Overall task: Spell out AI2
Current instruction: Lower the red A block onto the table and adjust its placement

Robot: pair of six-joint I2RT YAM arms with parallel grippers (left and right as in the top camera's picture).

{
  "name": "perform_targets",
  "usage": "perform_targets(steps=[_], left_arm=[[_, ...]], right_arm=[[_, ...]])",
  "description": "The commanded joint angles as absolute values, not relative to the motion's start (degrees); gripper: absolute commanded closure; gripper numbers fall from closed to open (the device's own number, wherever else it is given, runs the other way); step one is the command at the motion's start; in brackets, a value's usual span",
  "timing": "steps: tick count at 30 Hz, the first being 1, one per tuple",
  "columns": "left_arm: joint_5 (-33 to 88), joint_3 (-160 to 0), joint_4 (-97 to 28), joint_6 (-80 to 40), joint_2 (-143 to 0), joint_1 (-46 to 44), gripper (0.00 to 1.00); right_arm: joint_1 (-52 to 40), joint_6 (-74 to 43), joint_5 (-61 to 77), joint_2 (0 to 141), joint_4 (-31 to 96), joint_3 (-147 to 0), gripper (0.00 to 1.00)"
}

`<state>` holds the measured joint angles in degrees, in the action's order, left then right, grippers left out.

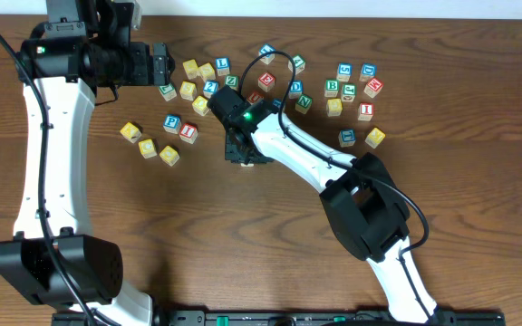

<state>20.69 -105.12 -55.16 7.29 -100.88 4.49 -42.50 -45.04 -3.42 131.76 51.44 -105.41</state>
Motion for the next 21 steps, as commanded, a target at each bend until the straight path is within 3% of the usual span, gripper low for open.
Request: perform_targets(steps=[1,21], left_arm=[[20.99,-106.74,-55.24,6.98,-100.95,4.71,0.02],[20.99,-106.74,-55.24,6.98,-100.95,4.71,0.03]], right_arm=[[-42.04,-46.81,-4.36,131.37,51.62,-106.15,0.67],[-42.02,-49.74,-3.46,131.37,51.44,-106.17,0.65]])
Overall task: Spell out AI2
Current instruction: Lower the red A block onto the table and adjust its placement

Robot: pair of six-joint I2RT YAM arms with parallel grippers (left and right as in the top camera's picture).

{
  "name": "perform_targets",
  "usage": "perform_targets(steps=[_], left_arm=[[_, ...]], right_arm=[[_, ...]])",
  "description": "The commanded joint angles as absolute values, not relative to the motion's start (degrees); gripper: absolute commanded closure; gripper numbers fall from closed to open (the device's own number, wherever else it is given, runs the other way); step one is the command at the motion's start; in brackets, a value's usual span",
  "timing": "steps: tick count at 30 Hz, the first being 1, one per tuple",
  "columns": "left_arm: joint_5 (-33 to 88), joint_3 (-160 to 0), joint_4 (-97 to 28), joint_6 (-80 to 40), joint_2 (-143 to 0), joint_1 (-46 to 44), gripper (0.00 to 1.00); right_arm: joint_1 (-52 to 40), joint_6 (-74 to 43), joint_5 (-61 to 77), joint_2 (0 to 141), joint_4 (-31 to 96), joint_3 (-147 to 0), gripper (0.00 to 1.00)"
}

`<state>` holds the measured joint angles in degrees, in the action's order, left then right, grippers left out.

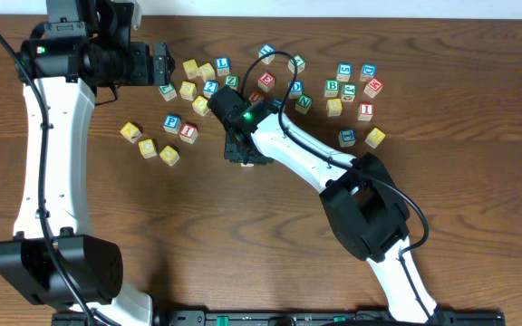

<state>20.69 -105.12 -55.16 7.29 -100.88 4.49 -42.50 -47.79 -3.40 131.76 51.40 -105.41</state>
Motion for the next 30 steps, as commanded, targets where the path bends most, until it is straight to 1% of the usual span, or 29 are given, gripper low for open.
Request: perform_targets(steps=[1,12,17,21,29,30], left_arm=[[20.99,-106.74,-55.24,6.98,-100.95,4.71,0.02],[20.99,-106.74,-55.24,6.98,-100.95,4.71,0.02],[21.02,-106.74,-55.24,6.98,-100.95,4.71,0.03],[20.99,-106.74,-55.24,6.98,-100.95,4.71,0.03],[21.02,-106.74,-55.24,6.98,-100.95,4.71,0.02],[20.99,-106.74,-55.24,6.98,-100.95,4.71,0.02]], right_arm=[[-42.02,-50.02,-3.46,131.37,51.46,-106.17,0.65],[-41.98,-52.69,-2.35,131.37,51.62,-106.15,0.65],[-41.98,-52.71,-2.35,131.37,51.68,-106.15,0.71],[-41.98,-53.21,-1.48,131.37,51.64,-106.15,0.73],[-41.74,-51.96,-2.39,131.37,51.55,-106.17,0.64],[-41.67,-51.31,-2.70,131.37,51.53,-106.15,0.61]])
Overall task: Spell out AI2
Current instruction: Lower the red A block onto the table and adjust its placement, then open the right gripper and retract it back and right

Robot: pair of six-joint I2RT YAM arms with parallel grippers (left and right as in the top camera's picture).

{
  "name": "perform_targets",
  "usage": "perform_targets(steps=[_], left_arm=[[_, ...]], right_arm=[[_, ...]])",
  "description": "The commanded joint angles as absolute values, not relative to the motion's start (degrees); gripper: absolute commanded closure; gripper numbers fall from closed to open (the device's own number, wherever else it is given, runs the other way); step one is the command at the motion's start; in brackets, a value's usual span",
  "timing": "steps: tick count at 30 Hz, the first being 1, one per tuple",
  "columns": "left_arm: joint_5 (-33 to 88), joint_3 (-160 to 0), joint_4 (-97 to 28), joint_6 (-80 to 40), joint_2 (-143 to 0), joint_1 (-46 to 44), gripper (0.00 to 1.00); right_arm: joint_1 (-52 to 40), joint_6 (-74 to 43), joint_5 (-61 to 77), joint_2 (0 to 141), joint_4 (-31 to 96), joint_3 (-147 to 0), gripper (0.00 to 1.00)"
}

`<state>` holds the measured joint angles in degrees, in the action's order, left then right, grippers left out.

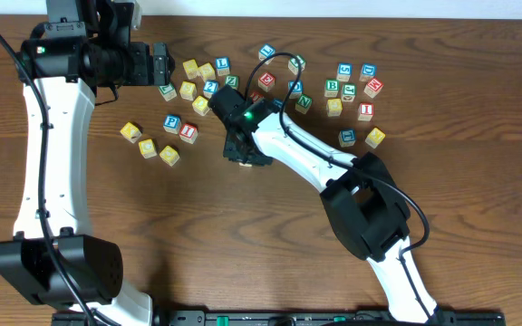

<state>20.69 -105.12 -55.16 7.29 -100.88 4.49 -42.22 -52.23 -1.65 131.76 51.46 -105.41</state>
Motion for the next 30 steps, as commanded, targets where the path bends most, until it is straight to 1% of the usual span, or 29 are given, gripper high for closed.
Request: perform_targets(steps=[1,4,12,15,16,19,20,27,30], left_arm=[[20.99,-106.74,-55.24,6.98,-100.95,4.71,0.02],[20.99,-106.74,-55.24,6.98,-100.95,4.71,0.03],[21.02,-106.74,-55.24,6.98,-100.95,4.71,0.02],[20.99,-106.74,-55.24,6.98,-100.95,4.71,0.02],[20.99,-106.74,-55.24,6.98,-100.95,4.71,0.02],[20.99,-106.74,-55.24,6.98,-100.95,4.71,0.02],[20.99,-106.74,-55.24,6.98,-100.95,4.71,0.02],[20.99,-106.74,-55.22,6.98,-100.95,4.71,0.02],[20.99,-106.74,-55.24,6.98,-100.95,4.71,0.03]], right_arm=[[-41.54,-50.59,-2.81,131.37,51.57,-106.15,0.60],[-41.41,-49.82,-2.87,131.37,51.51,-106.17,0.59],[-38.22,-39.03,-3.11,129.54,51.37,-108.88,0.55],[-35.66,-35.68,-3.11,126.89,53.34,-111.02,0.51],[-34.37,-33.91,-3.07,125.45,54.28,-112.12,0.48],[-31.51,-30.20,-2.98,121.91,56.45,-114.32,0.43],[-30.72,-28.86,-2.55,120.68,56.47,-114.65,0.39],[-25.50,-23.00,-0.86,113.06,58.76,-114.76,0.36],[-23.81,-21.80,-0.89,111.90,61.49,-114.76,0.32]])
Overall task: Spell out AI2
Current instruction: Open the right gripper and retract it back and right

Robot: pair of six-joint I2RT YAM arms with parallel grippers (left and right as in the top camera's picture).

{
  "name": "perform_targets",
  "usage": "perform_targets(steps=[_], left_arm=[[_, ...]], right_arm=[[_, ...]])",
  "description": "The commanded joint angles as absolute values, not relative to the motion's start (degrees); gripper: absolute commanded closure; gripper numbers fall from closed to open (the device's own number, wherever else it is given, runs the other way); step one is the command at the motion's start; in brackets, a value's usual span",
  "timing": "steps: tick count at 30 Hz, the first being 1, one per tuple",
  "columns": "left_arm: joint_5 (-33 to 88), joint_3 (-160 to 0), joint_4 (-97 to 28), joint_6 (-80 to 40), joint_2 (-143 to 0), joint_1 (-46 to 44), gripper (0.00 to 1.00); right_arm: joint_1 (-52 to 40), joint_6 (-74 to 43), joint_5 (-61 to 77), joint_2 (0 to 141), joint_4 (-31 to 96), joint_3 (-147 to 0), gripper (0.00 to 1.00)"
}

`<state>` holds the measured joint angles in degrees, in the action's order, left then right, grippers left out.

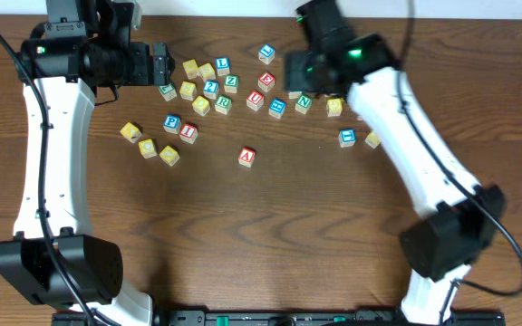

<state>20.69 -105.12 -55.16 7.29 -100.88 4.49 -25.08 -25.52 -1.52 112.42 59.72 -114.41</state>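
A red block with the letter A lies alone on the bare wood, below the scatter of letter blocks. A red I block sits left of it beside a blue P block. Blue and green blocks with a Z-like or 2-like mark lie in the upper cluster. My right gripper hangs over the blocks at the upper right, its fingers lost in the dark wrist. At the upper left my left gripper stands open beside a green block.
Yellow blocks lie at the left. More blocks run along the back, and some are hidden under the right arm. The table's far edge is close behind the cluster. Both arms' white links cross the left and right sides.
My right gripper has gone from the middle of the table to the upper right, over the blocks. The red A block it covered now lies uncovered on the wood. The left arm has not moved.
At all three earlier moments my right gripper stayed low over one spot in the middle, below the cluster, barely shifting. Now it is away at the upper right and a red A block lies at that spot. The left arm held still throughout.
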Motion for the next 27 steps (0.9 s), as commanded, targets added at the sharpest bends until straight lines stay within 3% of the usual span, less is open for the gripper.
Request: perform_targets(steps=[1,14,17,23,27], left_arm=[[21.02,-106.74,-55.22,6.92,-100.95,4.71,0.02],[22.15,-106.74,-54.81,1.41,-100.92,4.71,0.02],[22.52,-106.74,-54.61,1.39,-101.10,4.08,0.44],[13.06,-106.74,-56.69,1.15,-104.14,-3.40,0.58],[7.57,-106.74,-56.82,-2.22,-107.22,-7.01,0.58]], right_arm=[[-23.27,-21.26,-0.86,111.70,62.50,-114.76,0.32],[-14.61,-18.76,0.86,111.48,72.49,-114.76,0.28],[-13.65,-18.74,0.84,111.48,72.79,-114.76,0.26],[-13.37,-17.91,0.60,111.48,72.71,-114.74,0.25],[-13.39,-17.91,0.60,111.48,73.08,-114.74,0.25]])
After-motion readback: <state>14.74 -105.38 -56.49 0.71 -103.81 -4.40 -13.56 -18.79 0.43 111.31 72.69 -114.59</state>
